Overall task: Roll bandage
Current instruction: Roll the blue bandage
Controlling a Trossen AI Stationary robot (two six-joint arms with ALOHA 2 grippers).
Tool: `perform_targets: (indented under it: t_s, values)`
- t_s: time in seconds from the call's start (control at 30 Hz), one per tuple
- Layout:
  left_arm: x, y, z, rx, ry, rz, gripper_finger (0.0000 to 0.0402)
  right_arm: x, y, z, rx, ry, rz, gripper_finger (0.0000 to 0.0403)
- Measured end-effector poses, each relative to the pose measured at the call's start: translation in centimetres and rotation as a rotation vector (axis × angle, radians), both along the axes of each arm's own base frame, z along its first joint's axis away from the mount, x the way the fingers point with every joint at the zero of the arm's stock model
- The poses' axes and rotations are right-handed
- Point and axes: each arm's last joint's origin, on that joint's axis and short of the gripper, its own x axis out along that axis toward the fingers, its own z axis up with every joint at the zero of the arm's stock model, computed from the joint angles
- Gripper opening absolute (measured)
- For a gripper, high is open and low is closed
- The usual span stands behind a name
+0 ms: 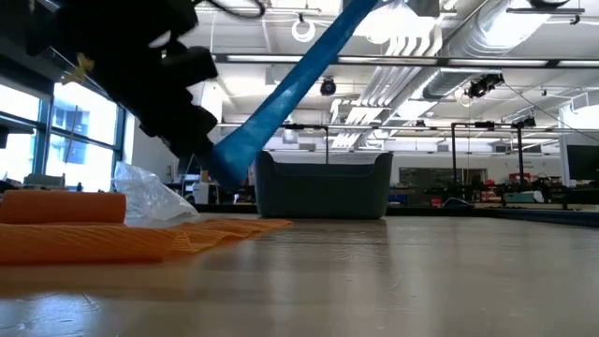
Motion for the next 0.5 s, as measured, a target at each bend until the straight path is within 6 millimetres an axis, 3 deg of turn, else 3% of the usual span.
perform_targets:
  t_s: [0.17, 0.33, 0.5]
  values:
    - [1.3, -2.7, 0.9, -0.119, -0.088, -0.231, 0.0, 4.7, -0.3, -0.4, 0.073, 0.048, -0.101, 0.0]
    - [2.5, -5.4, 2.2, -0.177, -0.261, -0.429, 0.0, 8.1, -0.1, 3.8, -0.005, 0.116, -0.156, 0.0]
    - [3.9, -8.1, 2.6, -0.196, -0.295, -0.588, 0.0, 10.9, -0.8, 8.0, -0.055, 0.269, -0.279, 0.0]
